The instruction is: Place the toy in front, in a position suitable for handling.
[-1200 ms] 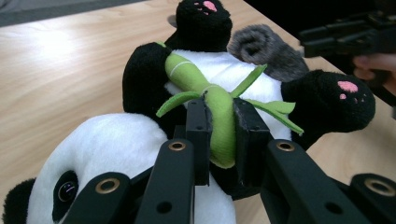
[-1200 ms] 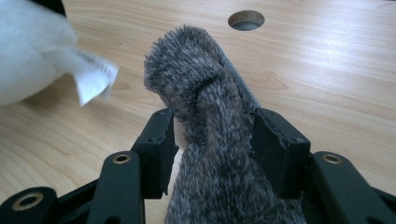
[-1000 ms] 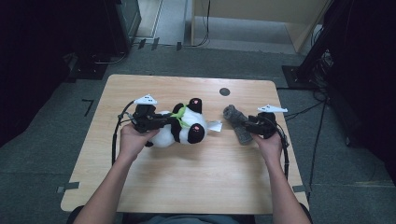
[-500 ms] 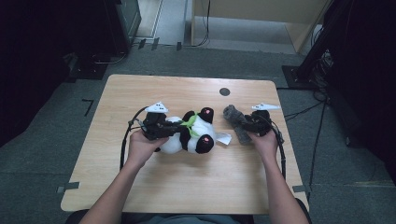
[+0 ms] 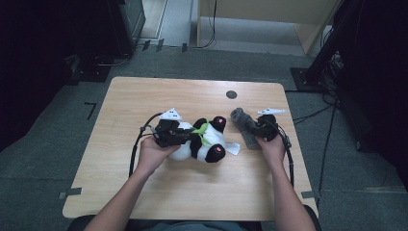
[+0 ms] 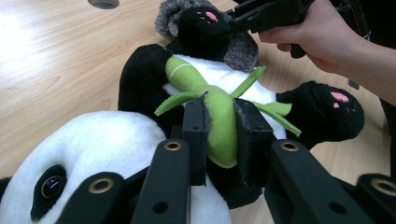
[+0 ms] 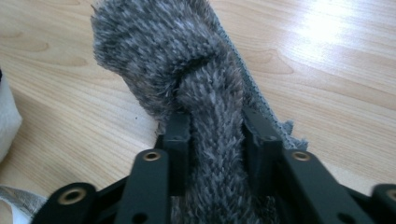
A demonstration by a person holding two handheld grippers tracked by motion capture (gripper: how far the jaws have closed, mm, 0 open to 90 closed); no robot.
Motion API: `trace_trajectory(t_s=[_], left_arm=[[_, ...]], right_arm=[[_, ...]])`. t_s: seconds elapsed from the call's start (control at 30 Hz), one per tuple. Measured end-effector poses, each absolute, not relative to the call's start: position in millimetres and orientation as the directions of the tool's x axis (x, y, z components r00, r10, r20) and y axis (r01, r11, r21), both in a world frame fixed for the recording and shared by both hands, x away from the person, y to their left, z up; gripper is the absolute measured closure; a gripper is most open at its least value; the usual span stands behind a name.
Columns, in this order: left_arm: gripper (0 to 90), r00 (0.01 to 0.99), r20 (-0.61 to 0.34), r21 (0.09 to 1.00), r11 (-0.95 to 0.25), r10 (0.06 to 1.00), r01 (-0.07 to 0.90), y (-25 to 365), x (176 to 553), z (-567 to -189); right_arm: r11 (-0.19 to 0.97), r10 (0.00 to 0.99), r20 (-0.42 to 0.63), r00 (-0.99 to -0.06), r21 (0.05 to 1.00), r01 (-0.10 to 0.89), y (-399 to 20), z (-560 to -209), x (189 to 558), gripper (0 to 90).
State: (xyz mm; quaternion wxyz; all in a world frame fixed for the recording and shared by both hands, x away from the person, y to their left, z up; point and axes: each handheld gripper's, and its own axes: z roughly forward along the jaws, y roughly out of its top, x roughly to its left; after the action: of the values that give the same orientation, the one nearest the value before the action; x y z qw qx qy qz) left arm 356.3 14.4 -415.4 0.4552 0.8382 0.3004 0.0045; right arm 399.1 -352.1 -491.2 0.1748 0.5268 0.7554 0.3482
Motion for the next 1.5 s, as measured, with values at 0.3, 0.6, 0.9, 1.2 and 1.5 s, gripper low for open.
trace_trajectory(t_s=[0.3, 0.6, 0.9, 1.2, 1.5], left_arm=[[44.7, 0.819, -0.234, 0.783, -0.397, 0.524, 0.478, 14, 356, -413], [37.9, 0.812, -0.249, 0.788, -0.377, 0.527, 0.487, 20, 358, -411], [34.4, 0.8, -0.261, 0.803, -0.338, 0.54, 0.491, 36, 362, -408], [33.5, 0.787, -0.256, 0.791, -0.346, 0.561, 0.504, 47, 362, -411], [33.3, 0.776, -0.238, 0.808, -0.325, 0.584, 0.492, 66, 363, -411]], right_arm=[[0.137, 0.917, 0.172, -0.36, 0.713, 0.688, -359, -485, 397, 75.1], [0.11, 0.917, 0.195, -0.349, 0.717, 0.688, -362, -475, 394, 75.2], [0.08, 0.907, 0.235, -0.351, 0.72, 0.69, -362, -460, 386, 75.3], [0.095, 0.896, 0.237, -0.376, 0.725, 0.682, -355, -445, 377, 75.8], [0.114, 0.887, 0.23, -0.401, 0.732, 0.671, -348, -431, 371, 76.1]])
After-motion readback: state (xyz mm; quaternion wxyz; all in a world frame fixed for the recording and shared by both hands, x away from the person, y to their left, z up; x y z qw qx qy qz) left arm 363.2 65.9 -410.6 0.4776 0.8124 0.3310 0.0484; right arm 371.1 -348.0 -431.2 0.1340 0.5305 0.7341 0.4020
